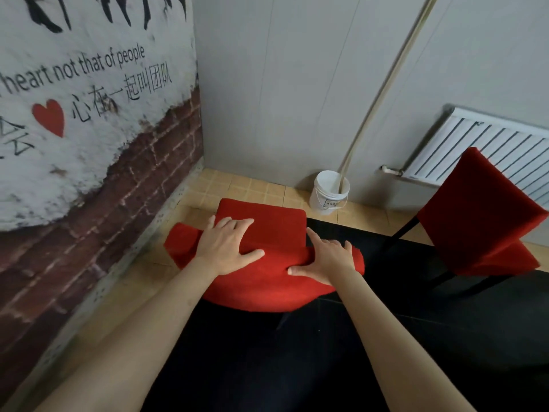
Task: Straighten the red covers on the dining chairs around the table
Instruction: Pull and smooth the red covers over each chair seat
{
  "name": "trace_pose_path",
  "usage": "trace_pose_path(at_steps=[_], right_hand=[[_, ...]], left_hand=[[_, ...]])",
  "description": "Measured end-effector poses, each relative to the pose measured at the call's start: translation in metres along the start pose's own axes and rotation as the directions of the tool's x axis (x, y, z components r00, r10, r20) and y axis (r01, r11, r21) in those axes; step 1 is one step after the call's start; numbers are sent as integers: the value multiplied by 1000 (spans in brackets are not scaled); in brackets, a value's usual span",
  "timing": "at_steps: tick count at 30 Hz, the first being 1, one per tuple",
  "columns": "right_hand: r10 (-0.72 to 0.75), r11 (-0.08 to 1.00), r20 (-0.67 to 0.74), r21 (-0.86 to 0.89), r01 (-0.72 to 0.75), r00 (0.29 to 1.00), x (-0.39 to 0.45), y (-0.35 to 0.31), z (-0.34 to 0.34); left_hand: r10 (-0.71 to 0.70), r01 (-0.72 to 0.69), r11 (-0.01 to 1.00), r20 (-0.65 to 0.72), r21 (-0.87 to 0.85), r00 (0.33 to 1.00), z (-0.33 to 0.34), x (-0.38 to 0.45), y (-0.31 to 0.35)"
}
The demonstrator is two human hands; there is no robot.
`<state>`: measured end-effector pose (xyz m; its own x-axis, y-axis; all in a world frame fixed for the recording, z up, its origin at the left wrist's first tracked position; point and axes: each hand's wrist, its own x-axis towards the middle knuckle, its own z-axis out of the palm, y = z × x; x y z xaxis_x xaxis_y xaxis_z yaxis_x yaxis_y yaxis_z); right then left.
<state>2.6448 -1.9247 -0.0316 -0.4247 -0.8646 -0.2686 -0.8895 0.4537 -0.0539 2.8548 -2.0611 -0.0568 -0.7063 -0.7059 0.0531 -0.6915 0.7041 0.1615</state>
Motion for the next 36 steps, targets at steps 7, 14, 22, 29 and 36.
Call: trace_pose_path(at_steps=[7, 14, 22, 29, 36], right_hand=[[-44, 996, -13, -83, 42, 999, 6, 3, 8], [3, 996, -56, -92, -8, 998, -7, -4, 13], [123, 988, -116, -77, -133, 986, -44, -34, 27], [272, 959, -146, -43, -281, 951, -81, -72, 44], [372, 927, -129, 5, -374, 919, -110, -112, 55]], left_hand=[[-1, 3, 999, -36, 35, 999, 4, -3, 0], [48, -44, 998, -74, 54, 996, 3, -12, -2], [205, -197, 976, -81, 88, 975, -9, -29, -17], [349, -343, 934, -44, 96, 936, -14, -43, -44], [425, -427, 896, 45, 121, 904, -18, -51, -66]])
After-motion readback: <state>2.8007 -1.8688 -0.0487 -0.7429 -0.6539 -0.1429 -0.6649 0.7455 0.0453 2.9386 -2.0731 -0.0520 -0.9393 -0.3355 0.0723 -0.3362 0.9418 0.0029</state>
